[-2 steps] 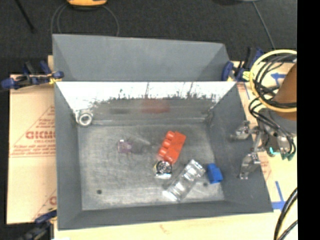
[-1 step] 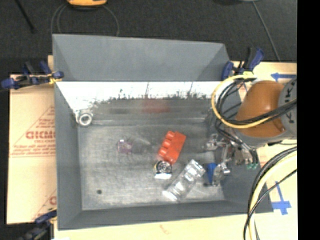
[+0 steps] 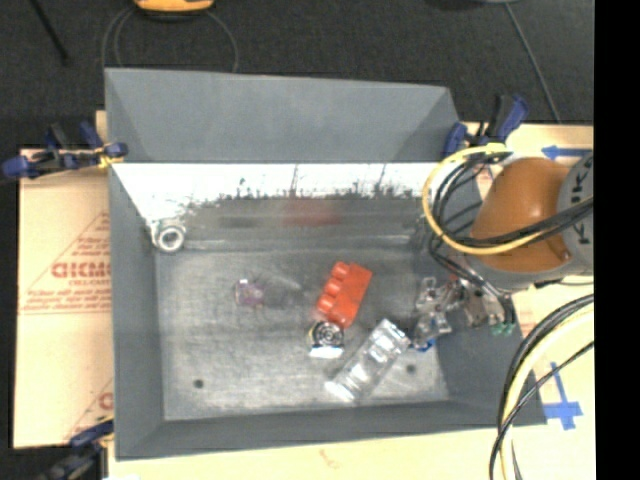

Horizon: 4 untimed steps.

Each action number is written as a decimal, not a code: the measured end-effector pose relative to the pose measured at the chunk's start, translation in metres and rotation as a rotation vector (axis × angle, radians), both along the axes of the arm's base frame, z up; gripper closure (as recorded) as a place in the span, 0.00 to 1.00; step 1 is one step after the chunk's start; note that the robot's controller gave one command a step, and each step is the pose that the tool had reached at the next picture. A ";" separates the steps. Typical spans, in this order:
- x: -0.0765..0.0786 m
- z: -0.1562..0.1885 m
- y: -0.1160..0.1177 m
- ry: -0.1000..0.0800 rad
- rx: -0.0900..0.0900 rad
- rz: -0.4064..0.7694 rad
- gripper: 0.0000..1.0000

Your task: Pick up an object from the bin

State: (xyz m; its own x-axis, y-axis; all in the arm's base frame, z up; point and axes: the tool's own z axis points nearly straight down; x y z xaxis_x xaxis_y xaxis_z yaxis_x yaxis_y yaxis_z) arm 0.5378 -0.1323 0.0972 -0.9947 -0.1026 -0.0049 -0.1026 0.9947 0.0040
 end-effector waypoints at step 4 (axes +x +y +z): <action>0.018 -0.016 0.001 -0.002 -0.009 0.275 1.00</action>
Offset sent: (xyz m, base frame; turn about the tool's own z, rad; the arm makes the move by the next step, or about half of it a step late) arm 0.0054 0.0040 0.1033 -0.1489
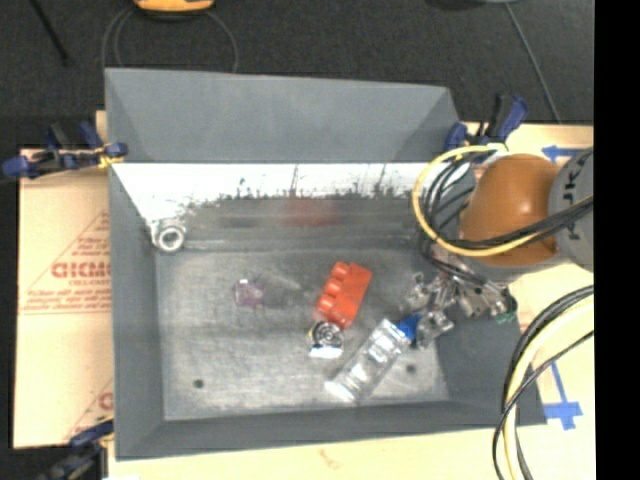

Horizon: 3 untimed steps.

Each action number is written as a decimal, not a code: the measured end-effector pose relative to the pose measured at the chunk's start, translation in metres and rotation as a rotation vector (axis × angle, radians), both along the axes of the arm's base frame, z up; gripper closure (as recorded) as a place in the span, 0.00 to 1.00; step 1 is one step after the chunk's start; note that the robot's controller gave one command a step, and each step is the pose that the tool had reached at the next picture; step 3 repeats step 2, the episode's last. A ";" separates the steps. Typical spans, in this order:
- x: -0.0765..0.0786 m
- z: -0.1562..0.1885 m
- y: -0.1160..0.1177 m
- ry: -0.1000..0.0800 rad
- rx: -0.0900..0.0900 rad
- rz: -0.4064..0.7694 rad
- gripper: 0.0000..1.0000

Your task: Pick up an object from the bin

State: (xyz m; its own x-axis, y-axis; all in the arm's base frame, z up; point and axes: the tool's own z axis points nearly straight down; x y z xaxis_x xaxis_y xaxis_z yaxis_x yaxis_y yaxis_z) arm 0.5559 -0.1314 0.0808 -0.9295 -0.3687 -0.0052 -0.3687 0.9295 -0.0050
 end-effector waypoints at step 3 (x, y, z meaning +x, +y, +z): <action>0.010 0.170 -0.003 -0.007 -0.001 -0.012 1.00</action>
Offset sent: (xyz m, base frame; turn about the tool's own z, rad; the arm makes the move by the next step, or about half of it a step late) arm 0.0038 -0.0050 0.0101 -0.0455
